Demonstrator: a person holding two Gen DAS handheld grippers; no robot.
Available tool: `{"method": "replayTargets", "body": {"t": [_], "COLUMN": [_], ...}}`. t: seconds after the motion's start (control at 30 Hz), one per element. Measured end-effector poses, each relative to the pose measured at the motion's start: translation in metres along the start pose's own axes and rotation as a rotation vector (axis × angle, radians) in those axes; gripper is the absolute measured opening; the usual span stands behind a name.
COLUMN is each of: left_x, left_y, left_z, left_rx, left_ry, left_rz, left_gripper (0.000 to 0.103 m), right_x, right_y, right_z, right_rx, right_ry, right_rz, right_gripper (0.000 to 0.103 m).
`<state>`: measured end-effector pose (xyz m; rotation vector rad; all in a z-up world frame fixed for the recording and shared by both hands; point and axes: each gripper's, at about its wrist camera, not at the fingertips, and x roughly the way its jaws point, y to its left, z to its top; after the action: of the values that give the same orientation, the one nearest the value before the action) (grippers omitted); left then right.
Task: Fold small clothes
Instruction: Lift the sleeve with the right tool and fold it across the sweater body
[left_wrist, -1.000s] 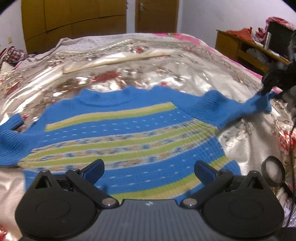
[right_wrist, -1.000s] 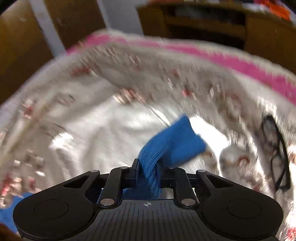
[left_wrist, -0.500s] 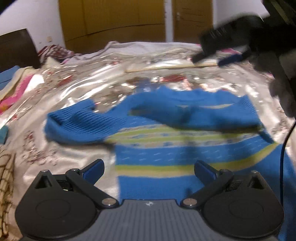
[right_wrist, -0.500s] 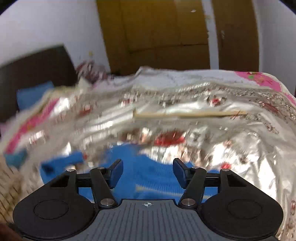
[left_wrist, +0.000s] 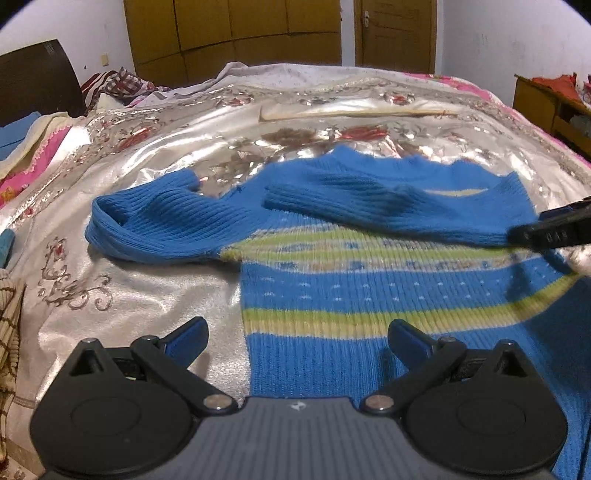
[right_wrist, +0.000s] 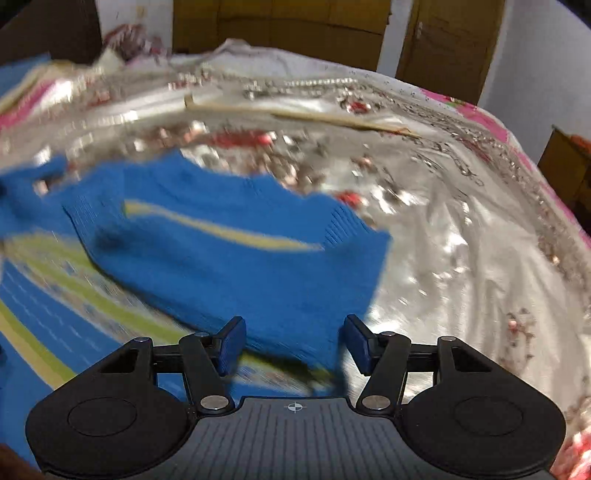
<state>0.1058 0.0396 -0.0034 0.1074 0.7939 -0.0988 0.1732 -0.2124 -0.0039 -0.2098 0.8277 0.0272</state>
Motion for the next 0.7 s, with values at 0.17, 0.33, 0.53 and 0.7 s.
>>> {"method": "replayTargets", "body": {"t": [0.17, 0.33, 0.53, 0.7], "left_x": [0.004, 0.002, 0.002, 0.002], "left_y": [-0.011, -0.014, -0.004, 0.009], "left_z": [-0.001, 0.004, 0.004, 0.007], "left_rx": [0.030, 0.040, 0.008, -0.037], "left_ry": [0.016, 0.007, -0.003, -0.016], "left_rz": [0.014, 0.016, 0.017, 0.025], "left_gripper": [0.103, 0.103, 0.103, 0.103], "right_x": [0.011, 0.007, -0.029, -0.041], "right_y": [-0.033, -0.041, -0.017, 0.044], "right_z": [-0.010, -0.010, 0.003, 0.025], "right_rx": [0.119, 0.136, 0.052, -0.088], "right_ry": [0.024, 0.031, -0.042, -0.152], "right_rz": [-0.030, -0.061, -0.100, 0.119], "right_gripper": [0.028, 0.026, 0.033, 0.038]}}
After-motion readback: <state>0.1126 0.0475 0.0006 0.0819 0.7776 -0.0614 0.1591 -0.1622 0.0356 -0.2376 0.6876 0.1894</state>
